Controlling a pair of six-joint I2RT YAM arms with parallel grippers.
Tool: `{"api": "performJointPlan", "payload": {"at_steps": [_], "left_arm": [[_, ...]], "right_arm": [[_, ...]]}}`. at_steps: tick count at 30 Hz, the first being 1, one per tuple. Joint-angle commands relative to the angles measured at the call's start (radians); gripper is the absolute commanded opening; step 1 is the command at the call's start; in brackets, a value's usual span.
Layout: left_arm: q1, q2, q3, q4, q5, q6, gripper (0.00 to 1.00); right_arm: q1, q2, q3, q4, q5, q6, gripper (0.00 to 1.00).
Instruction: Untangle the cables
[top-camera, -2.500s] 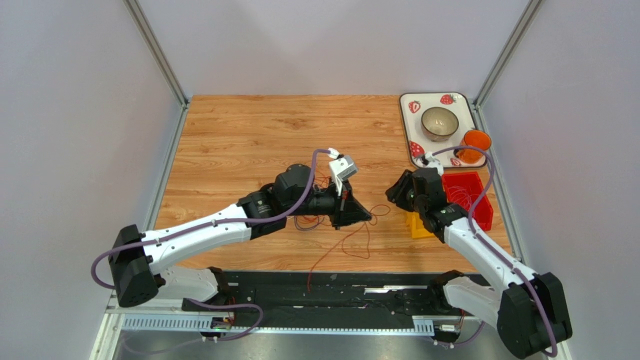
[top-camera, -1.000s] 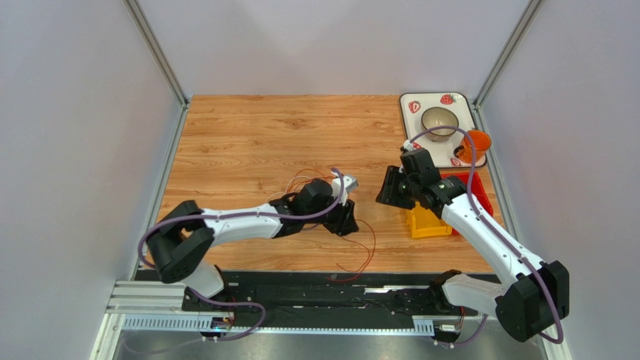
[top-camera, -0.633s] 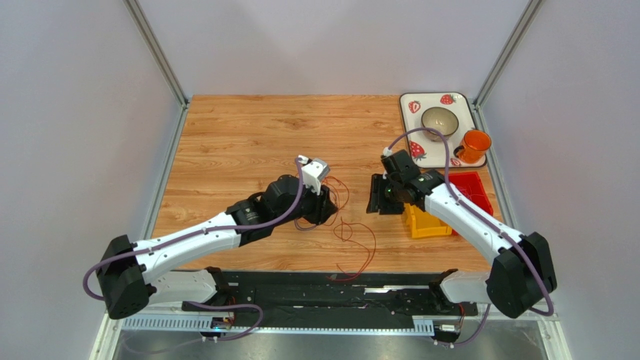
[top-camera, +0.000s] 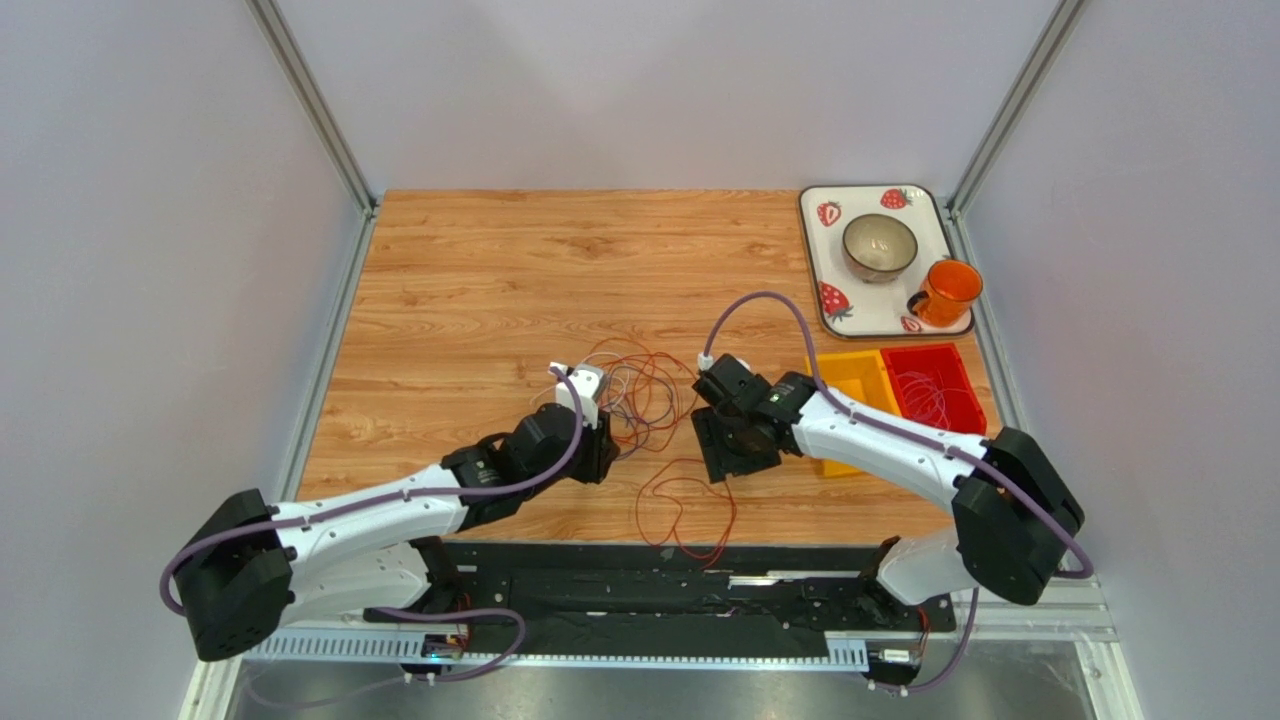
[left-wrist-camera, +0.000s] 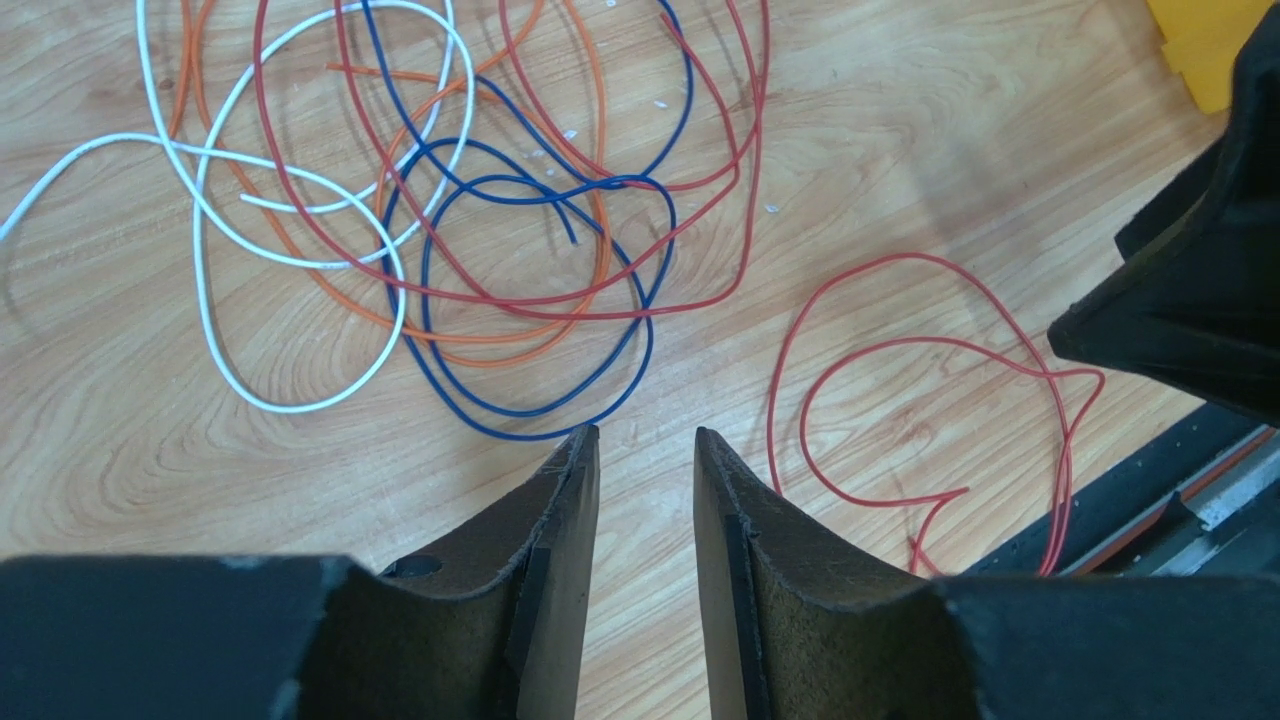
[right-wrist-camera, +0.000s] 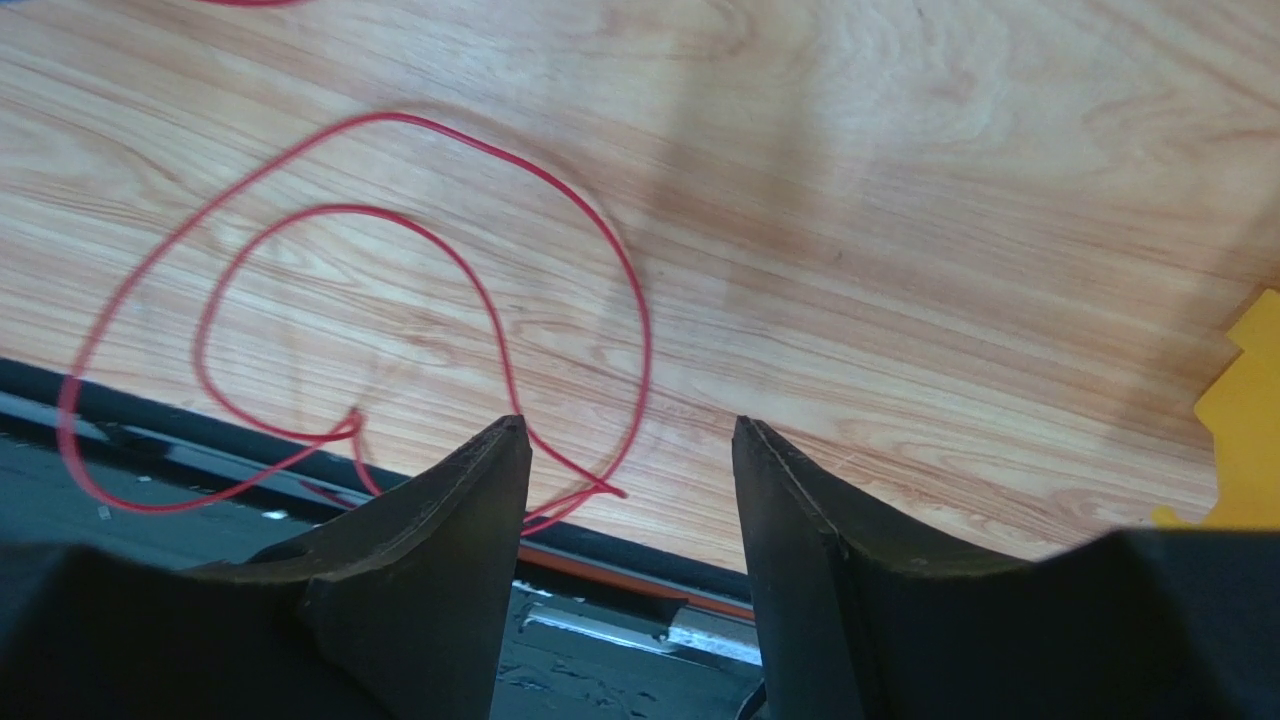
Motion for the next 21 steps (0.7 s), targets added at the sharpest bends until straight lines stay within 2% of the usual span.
{"api": "performJointPlan", "payload": {"at_steps": [1, 8, 15, 21], "left_arm": [[0.005, -0.060, -0.036, 0.128, -0.032, -0.028, 0.38], [0.012, -0.054, -0.049, 0.145, -0.031, -0.035, 0.38], [0.013, -0.028, -0.036, 0.147, -0.029, -0.037, 0.37], [0.013, -0.019, -0.035, 0.150, -0.031, -0.038, 0.36]], "right_arm": [[0.016, -0.032, -0.069, 0.057, 0.048, 0.011, 0.57], [0.035, -0.231, -0.186, 0.158, 0.031, 0.059, 0.57], [0.061, -0.392, -0.249, 0.161, 0.071, 0.074, 0.58], [0.079, -0.358, -0.269, 0.167, 0.056, 0.091, 0.59]]}}
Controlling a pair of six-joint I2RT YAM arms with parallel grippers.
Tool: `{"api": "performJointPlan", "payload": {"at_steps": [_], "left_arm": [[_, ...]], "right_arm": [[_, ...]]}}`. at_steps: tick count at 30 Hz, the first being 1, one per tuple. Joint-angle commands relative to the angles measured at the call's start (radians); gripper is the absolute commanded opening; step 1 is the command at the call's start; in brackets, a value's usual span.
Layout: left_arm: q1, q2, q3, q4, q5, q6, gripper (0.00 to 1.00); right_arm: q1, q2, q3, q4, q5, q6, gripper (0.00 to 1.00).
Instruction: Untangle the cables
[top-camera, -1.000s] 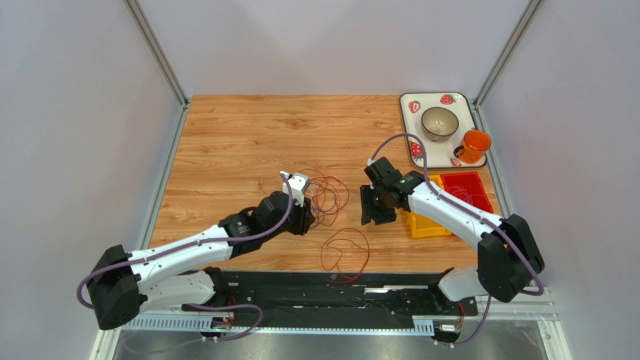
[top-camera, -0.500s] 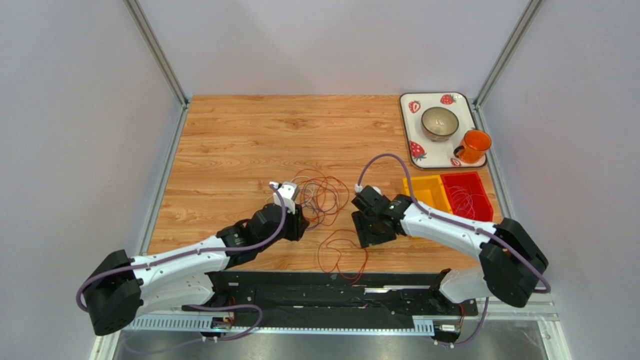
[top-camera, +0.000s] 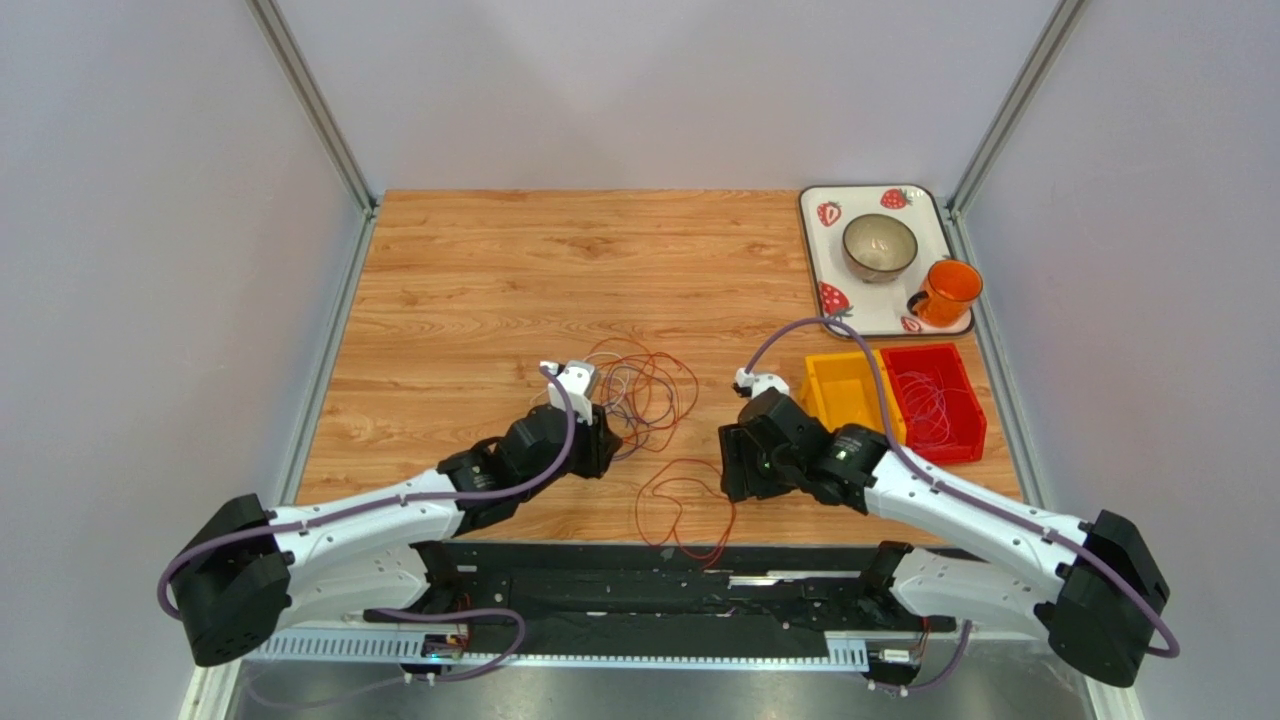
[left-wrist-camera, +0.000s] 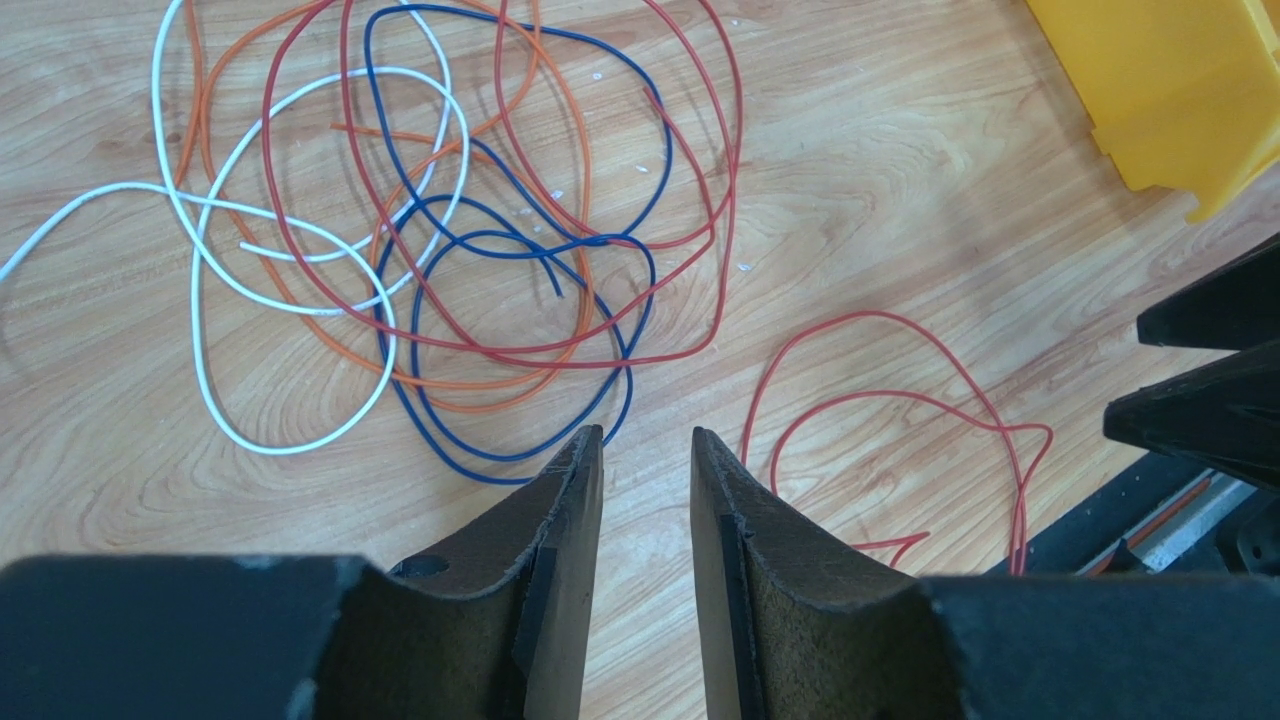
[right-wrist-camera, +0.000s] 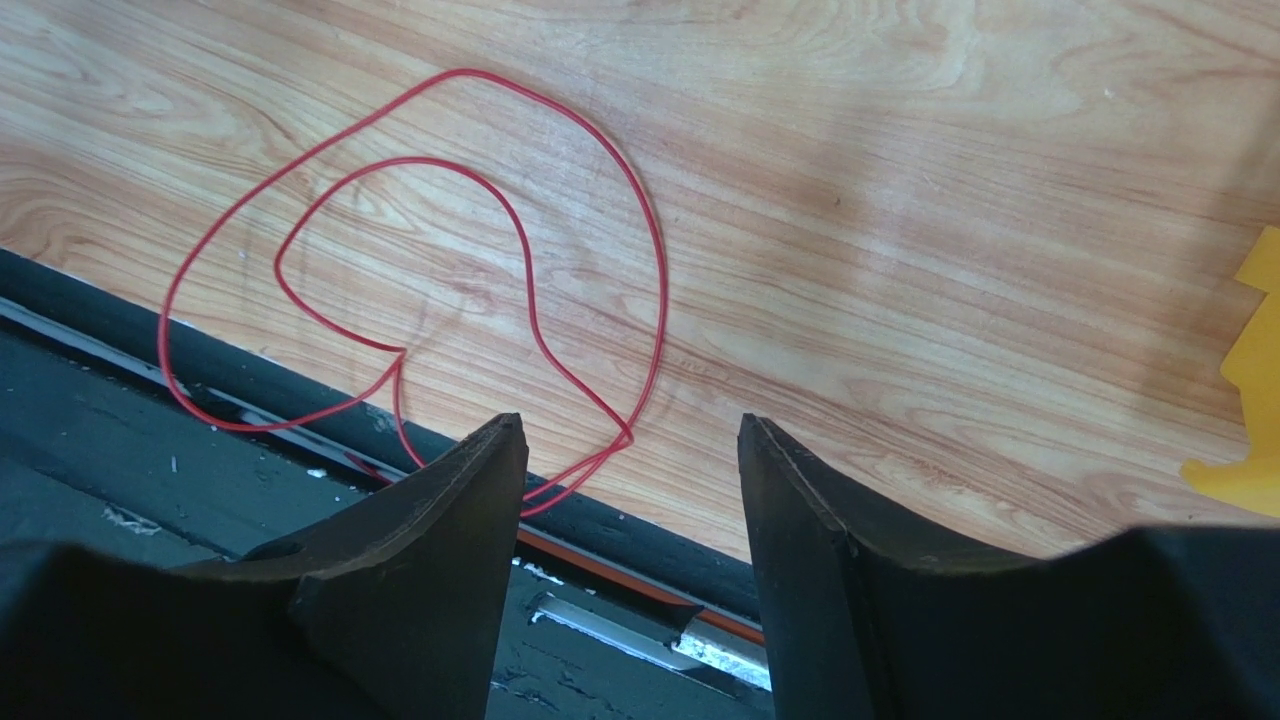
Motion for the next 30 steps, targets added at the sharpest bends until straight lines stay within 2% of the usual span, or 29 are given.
{"api": "performJointPlan", "payload": {"at_steps": [1, 13, 16, 17, 20, 30], "left_arm": [[0.005, 0.008, 0.013, 0.034, -0.013, -0.015, 0.36], [0.005, 0.021, 0.021, 0.031, -0.012, -0.015, 0.36], [0.005, 0.022, 0.022, 0.030, -0.012, -0.015, 0.36], [0.005, 0.022, 0.022, 0.031, -0.012, -0.015, 0.36], [0.005, 0.024, 0.021, 0.030, -0.012, -0.014, 0.36], [0.005, 0.021, 0.019, 0.033, -0.013, -0.014, 0.35]], "right_arm": [[0.022, 0.058, -0.014, 0.046, 0.016, 0.035, 0.59], [0.111, 0.296, 0.051, 0.054, 0.121, 0.073, 0.56], [0.112, 0.337, 0.065, 0.049, 0.141, 0.087, 0.47], [0.113, 0.346, 0.074, 0.047, 0.146, 0.091, 0.38], [0.110, 0.382, 0.086, 0.043, 0.148, 0.108, 0.25], [0.113, 0.429, 0.083, 0.047, 0.120, 0.148, 0.00]]}}
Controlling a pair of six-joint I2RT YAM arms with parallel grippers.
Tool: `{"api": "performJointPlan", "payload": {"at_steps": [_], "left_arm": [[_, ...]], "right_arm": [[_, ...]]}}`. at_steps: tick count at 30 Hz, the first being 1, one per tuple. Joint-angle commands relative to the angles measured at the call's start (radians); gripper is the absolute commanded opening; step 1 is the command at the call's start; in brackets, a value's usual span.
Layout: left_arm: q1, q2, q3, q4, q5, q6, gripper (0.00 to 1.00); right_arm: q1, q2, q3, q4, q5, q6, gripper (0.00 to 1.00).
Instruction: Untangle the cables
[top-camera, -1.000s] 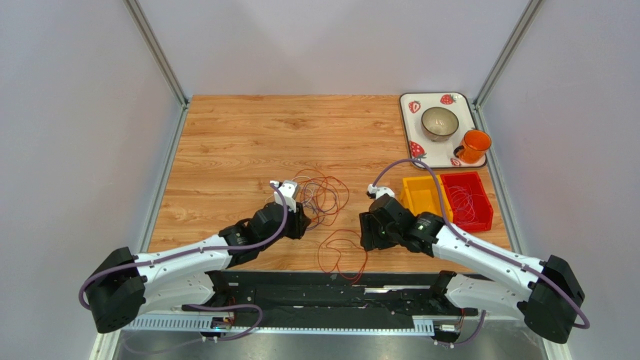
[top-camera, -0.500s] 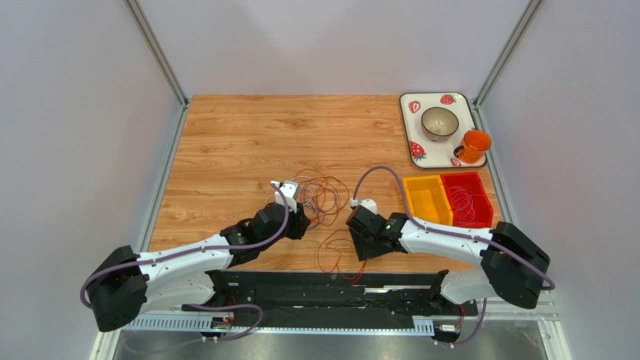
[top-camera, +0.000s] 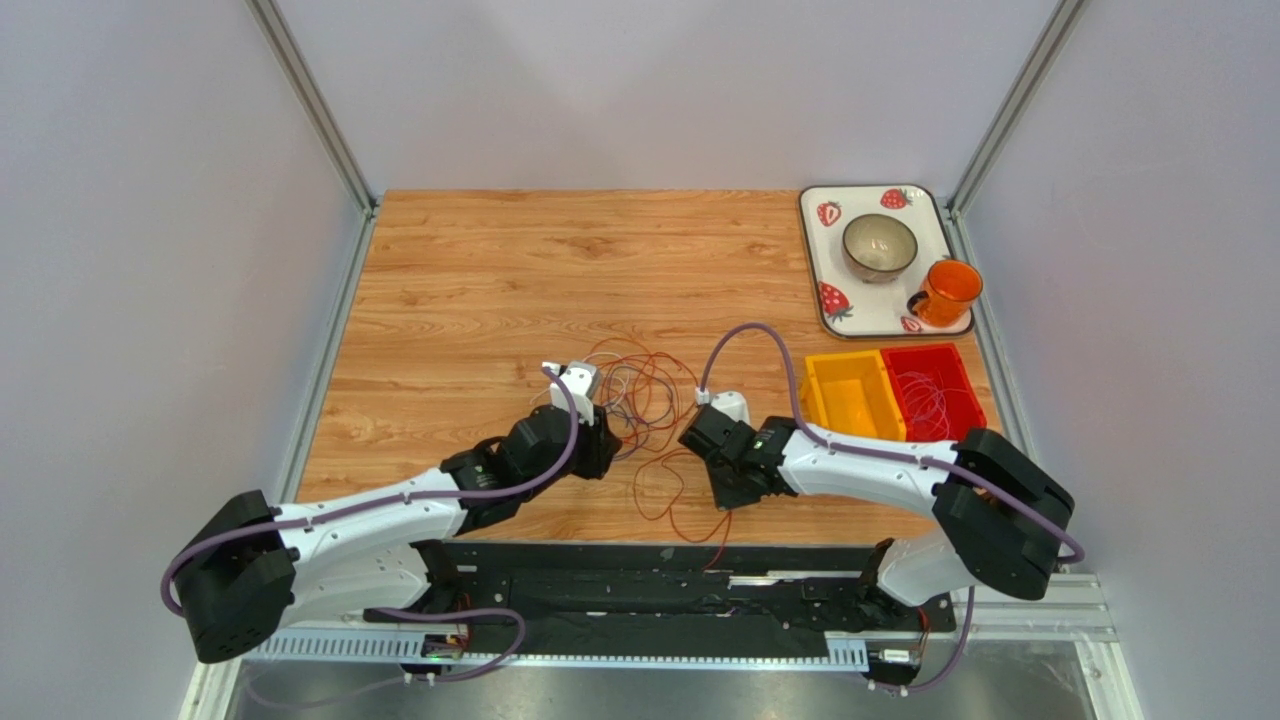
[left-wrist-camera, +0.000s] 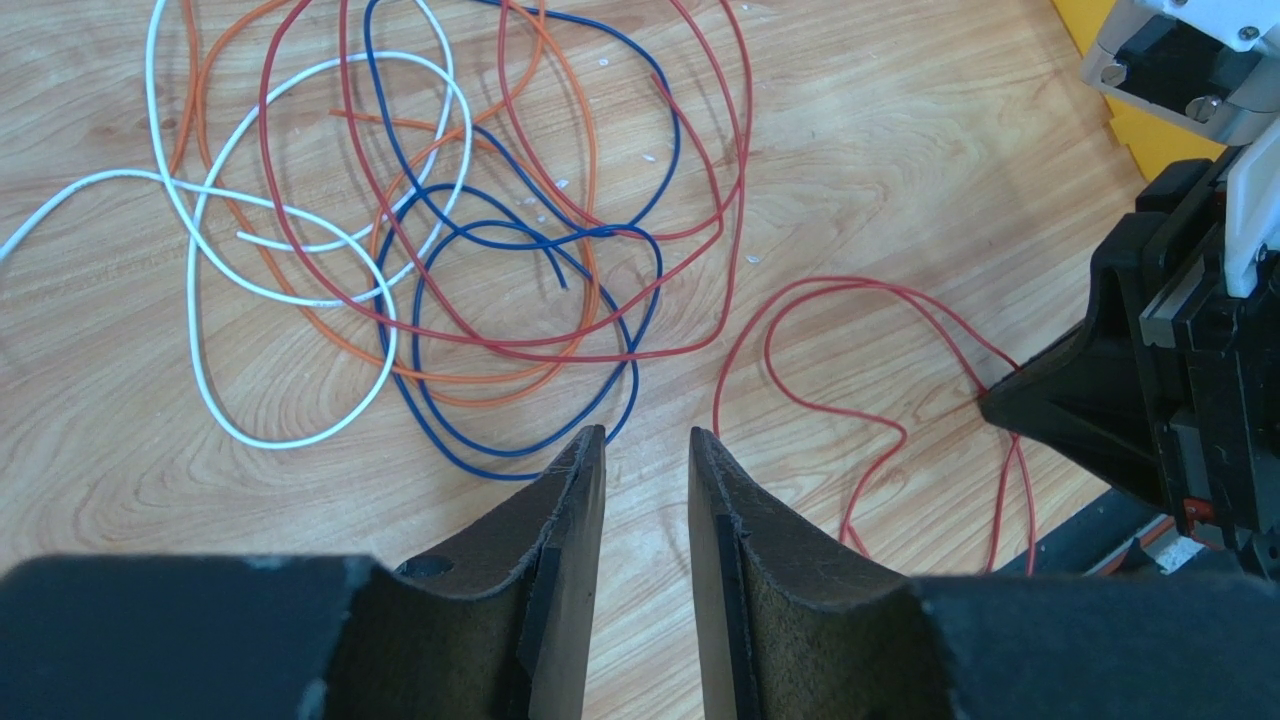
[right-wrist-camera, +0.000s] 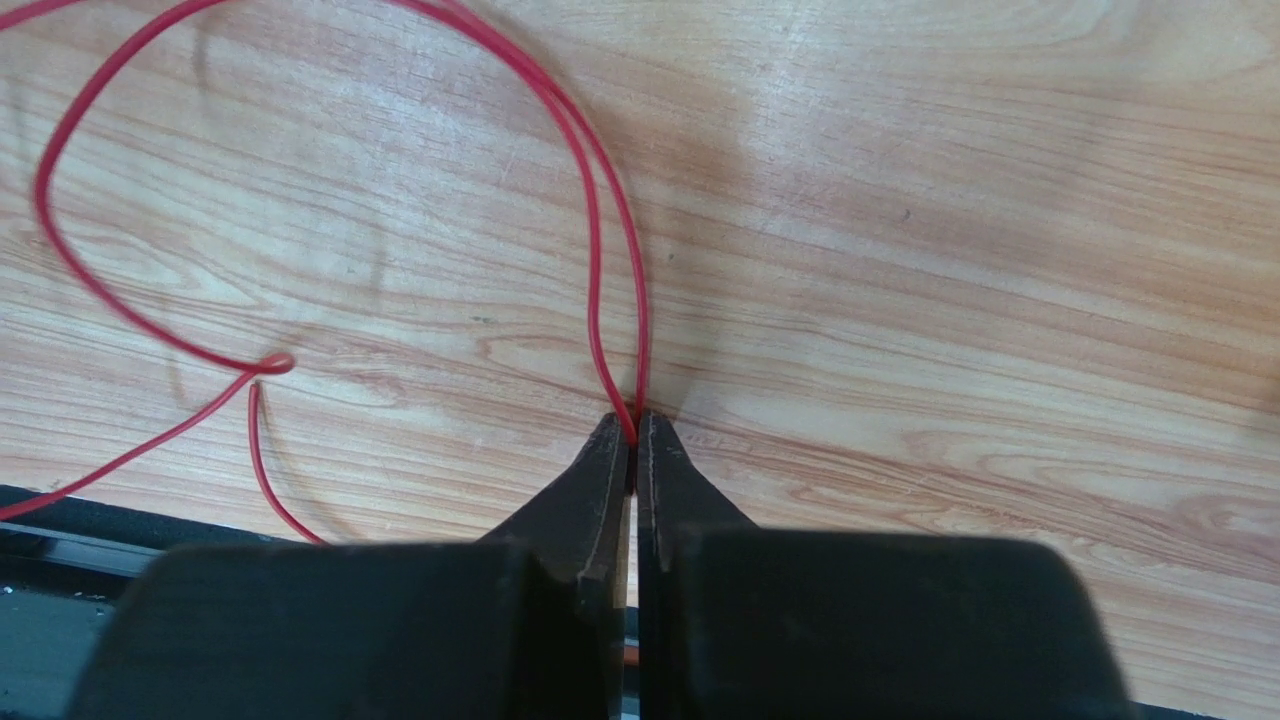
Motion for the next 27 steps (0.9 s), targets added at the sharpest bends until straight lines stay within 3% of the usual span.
{"api": "performJointPlan", "payload": {"at_steps": [1, 8, 21, 27], "left_arm": [[0.005, 0.001, 0.019, 0.031, -0.013, -0.010, 0.35], [0.005, -0.002, 0.016, 0.032, -0.017, -0.014, 0.35], [0.005, -0.016, 0.004, 0.040, -0.022, -0.018, 0.35], [0.005, -0.017, 0.002, 0.041, -0.022, -0.020, 0.35]], "right_arm": [[0.006, 0.027, 0.005, 0.019, 0.005, 0.045, 0.00], [0.007, -0.045, 0.090, -0.054, 0.054, 0.039, 0.00], [-0.006, -0.182, 0.406, -0.364, 0.324, -0.020, 0.00], [-0.057, -0.248, 0.496, -0.411, 0.419, -0.069, 0.00]]}}
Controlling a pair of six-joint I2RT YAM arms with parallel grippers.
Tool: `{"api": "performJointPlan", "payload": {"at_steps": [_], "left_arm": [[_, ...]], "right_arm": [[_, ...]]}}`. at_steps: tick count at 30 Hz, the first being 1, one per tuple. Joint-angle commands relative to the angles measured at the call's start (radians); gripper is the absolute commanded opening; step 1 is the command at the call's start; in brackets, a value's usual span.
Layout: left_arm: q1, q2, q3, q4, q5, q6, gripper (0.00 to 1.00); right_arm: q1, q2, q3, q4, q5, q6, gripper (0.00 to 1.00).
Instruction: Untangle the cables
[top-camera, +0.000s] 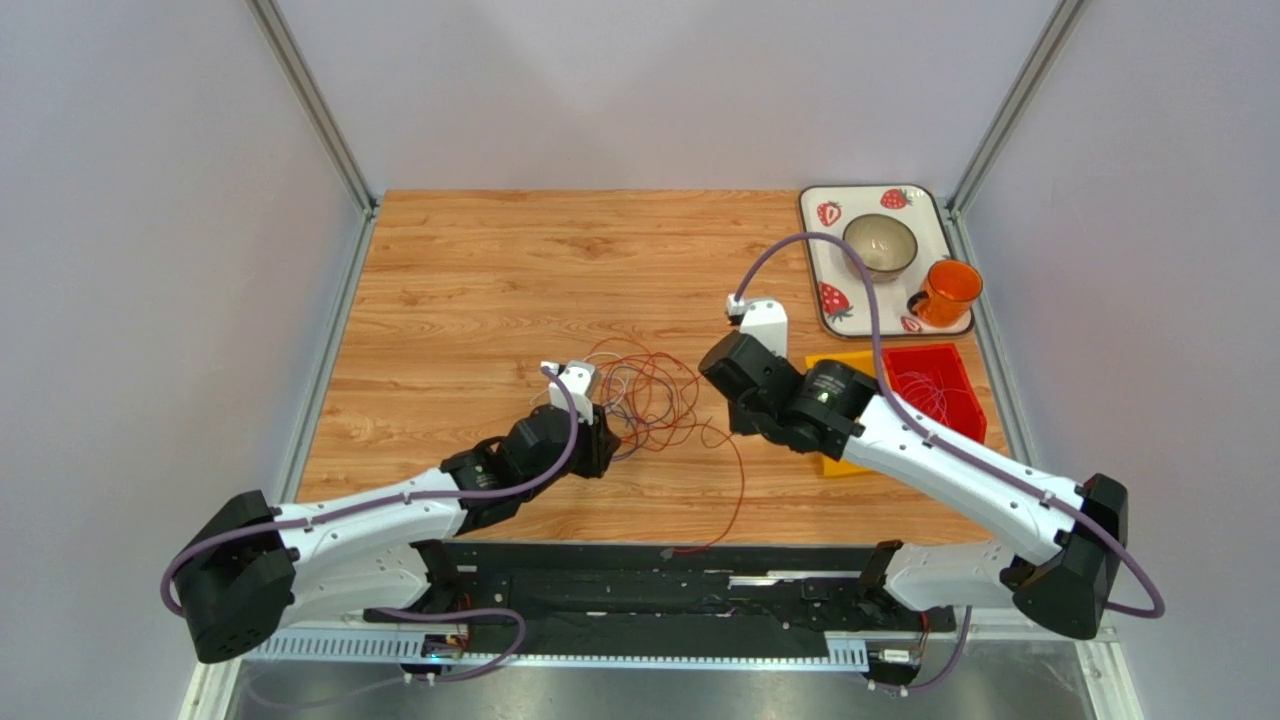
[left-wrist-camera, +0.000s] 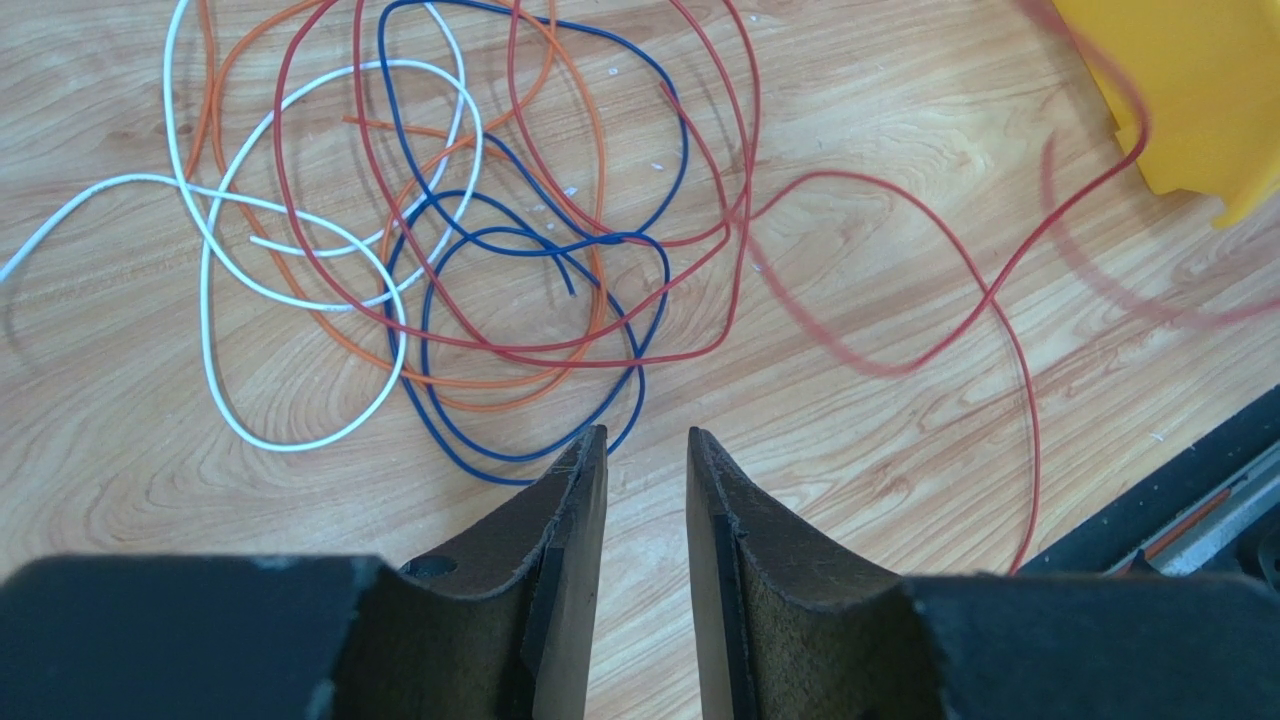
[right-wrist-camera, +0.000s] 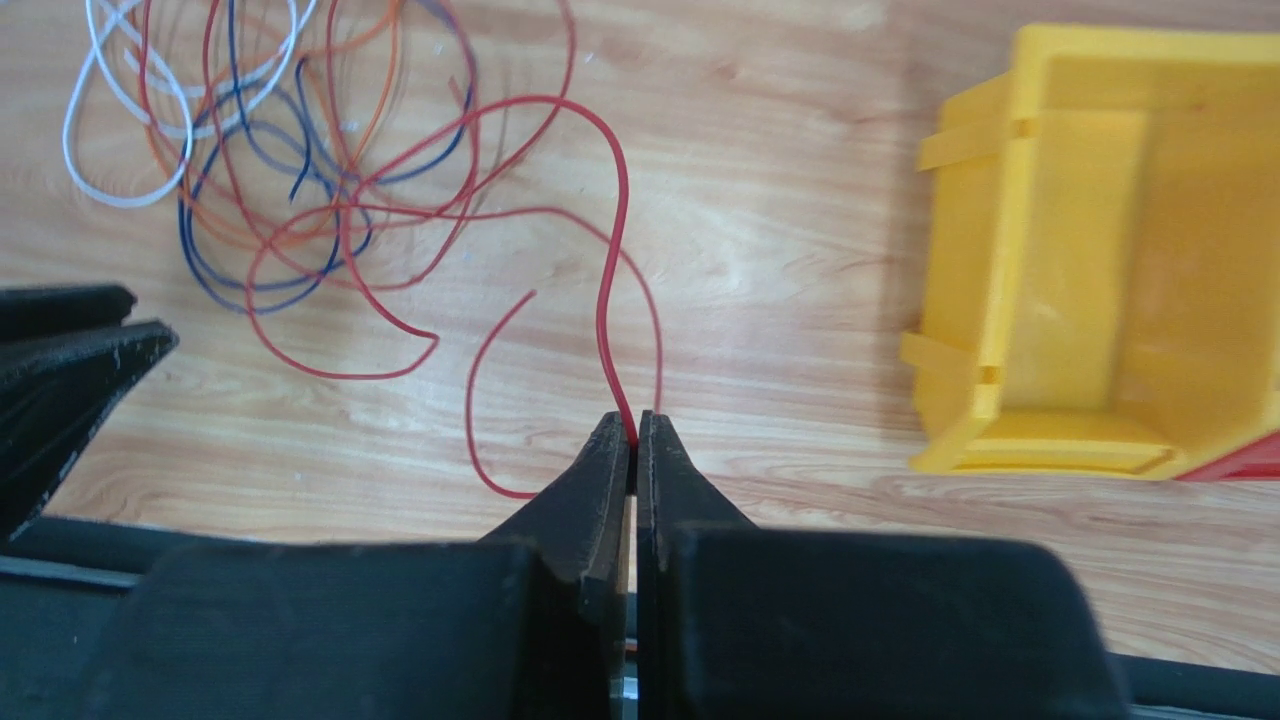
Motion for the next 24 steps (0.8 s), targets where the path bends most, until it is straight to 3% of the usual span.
{"api": "performJointPlan", "payload": {"at_steps": [1, 10, 15, 24], "left_arm": [[0.005, -0.019, 0.001, 0.036, -0.007, -0.018, 0.35], [0.005, -0.017, -0.002, 0.044, -0.007, -0.020, 0.35], [0.005, -0.013, -0.001, 0.047, -0.007, -0.020, 0.34], [0.005, -0.011, -0.002, 0.050, -0.009, -0.021, 0.34]], "right_arm": [[-0.040, -0.066, 0.105, -0.077, 0.145, -0.045, 0.00], [-0.218, -0.178, 0.277, -0.161, 0.212, -0.137, 0.00], [-0.270, -0.195, 0.480, -0.146, 0.295, -0.270, 0.00], [-0.290, -0.207, 0.714, 0.005, 0.330, -0.373, 0.00]]}}
